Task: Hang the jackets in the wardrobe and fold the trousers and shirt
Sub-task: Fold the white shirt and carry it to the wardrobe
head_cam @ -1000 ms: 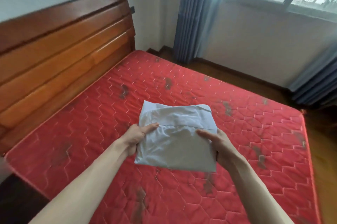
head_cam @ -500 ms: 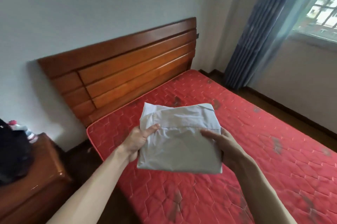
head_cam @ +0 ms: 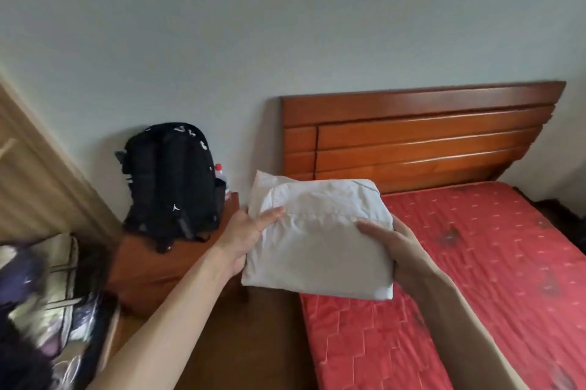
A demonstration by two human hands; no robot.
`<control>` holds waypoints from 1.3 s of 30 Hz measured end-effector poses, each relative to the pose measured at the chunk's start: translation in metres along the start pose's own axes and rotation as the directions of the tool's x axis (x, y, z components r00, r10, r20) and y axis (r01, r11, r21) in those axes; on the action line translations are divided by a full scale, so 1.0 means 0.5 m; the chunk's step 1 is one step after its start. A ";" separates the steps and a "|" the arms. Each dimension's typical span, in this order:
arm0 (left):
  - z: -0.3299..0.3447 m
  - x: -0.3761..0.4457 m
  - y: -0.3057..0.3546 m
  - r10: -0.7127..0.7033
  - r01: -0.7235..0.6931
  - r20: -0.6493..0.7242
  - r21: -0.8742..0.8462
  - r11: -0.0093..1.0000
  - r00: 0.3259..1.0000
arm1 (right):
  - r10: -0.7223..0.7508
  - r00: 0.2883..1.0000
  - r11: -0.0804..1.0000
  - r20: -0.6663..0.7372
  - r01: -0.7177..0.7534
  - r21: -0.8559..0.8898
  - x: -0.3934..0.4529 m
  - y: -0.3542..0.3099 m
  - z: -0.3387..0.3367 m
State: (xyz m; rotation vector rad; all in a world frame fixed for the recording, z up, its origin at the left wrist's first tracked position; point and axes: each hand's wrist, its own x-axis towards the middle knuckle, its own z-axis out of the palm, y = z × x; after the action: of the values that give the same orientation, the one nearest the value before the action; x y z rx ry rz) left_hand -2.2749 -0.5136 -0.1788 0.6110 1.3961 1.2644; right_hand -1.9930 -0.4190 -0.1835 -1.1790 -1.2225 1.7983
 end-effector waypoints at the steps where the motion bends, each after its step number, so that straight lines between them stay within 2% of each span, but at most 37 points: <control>1: -0.038 0.000 0.008 0.003 -0.003 -0.040 -0.007 1.000 0.999 | 0.014 0.999 1.000 0.037 -0.014 -0.015 0.027 -0.005 0.038; 10: -0.323 0.031 0.082 0.033 -0.069 -0.368 -0.085 0.994 0.929 | 0.076 0.933 0.996 0.352 -0.054 -0.072 0.268 -0.059 0.369; 17: -0.467 0.085 0.153 0.035 -0.154 -0.601 -0.148 0.977 0.799 | 0.137 0.837 0.989 0.529 -0.089 -0.117 0.458 -0.101 0.590; 24: -0.571 0.058 0.181 0.076 -0.311 -0.791 -0.148 0.939 0.606 | 0.185 0.635 0.982 0.750 -0.096 -0.161 0.561 -0.099 0.794; 27: -0.613 0.018 0.172 0.078 -0.343 -0.842 -0.131 0.930 0.534 | 0.209 0.519 0.977 0.829 -0.084 -0.194 0.570 -0.088 0.885; 30: -0.660 -0.026 0.159 0.093 -0.369 -0.885 -0.094 0.925 0.457 | 0.240 0.405 0.971 0.882 -0.081 -0.226 0.569 -0.066 0.980; 33: -0.719 -0.067 0.143 0.042 -0.372 -0.928 -0.107 0.922 0.371 | 0.280 0.307 0.960 0.910 -0.069 -0.272 0.560 -0.044 1.078; 39: -0.844 -0.150 0.144 0.014 -0.435 -0.961 -0.113 0.893 0.278 | 0.322 0.213 0.946 0.922 -0.037 -0.322 0.510 -0.022 1.269</control>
State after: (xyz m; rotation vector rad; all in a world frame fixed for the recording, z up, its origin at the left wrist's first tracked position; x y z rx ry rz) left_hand -2.6645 -0.7052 -0.1578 -0.3792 1.9617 2.2855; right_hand -2.6763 -0.4127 -0.1522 -0.0557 -2.0770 2.7890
